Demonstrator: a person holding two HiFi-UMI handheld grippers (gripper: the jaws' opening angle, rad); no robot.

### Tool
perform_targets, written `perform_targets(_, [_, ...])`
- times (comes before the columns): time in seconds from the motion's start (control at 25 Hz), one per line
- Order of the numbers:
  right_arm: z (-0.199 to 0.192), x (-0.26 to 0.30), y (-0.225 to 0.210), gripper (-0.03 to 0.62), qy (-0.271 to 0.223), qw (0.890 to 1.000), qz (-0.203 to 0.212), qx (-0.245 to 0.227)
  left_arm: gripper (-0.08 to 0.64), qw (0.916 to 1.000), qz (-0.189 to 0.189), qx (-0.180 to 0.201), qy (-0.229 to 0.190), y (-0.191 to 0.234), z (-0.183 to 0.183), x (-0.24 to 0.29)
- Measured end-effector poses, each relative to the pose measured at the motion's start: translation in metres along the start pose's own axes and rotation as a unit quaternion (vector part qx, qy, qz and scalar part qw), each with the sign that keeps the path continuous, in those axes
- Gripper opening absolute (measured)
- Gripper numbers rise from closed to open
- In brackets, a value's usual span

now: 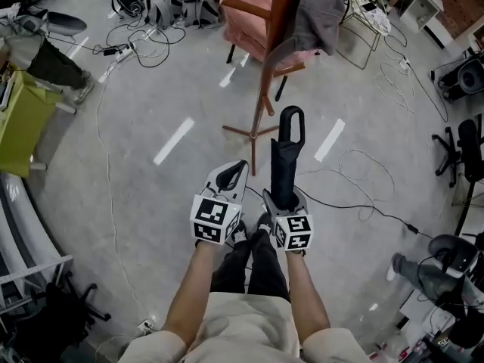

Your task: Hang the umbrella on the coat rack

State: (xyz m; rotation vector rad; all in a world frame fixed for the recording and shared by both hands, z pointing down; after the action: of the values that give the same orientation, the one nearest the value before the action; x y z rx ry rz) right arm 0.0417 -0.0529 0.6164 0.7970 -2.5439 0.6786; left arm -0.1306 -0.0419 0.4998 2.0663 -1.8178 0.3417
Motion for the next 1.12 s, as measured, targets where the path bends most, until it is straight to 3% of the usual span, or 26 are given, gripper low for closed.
perform_targets(0.44, [-0.019, 0.026, -0.010, 0.262, 0.010, 1.000, 0.007, -0.014, 0.008, 0.9995, -0.007, 0.001, 0.029, 0.006, -0.031, 0.020])
perform_targets(0.72, [-0.035, 0.044, -0.016, 0.261, 0.016, 1.000, -0.007, -0.007, 0.009, 0.9997, -0.005, -0.006, 0.022, 0.010, -0.043, 0.040])
perform_targets(0.96, [-0.040, 0.064, -0.015, 0.261, 0.021, 1.000, -0.006, -0.005, 0.008, 0.9987, -0.030, 0.022, 0.034, 0.004, -0.054, 0.046])
perform_targets(1.12, [-0.037, 0.073, -0.017, 0.261, 0.025, 1.000, -0.005, -0.017, 0.008, 0.9988, -0.028, 0.022, 0.035, 0.010, -0.058, 0.048])
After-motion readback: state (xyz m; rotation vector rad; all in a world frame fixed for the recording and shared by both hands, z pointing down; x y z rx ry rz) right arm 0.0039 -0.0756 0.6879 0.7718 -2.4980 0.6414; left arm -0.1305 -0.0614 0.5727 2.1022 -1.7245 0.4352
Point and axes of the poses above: the fingertips, and each gripper's own axes: x forward along the fingers, y to its left, z out of its top, the point moved 8 cm from there along -x, backward along the fingers, and after that the axes turned 5 degrees about z, right-handed, at the moved point
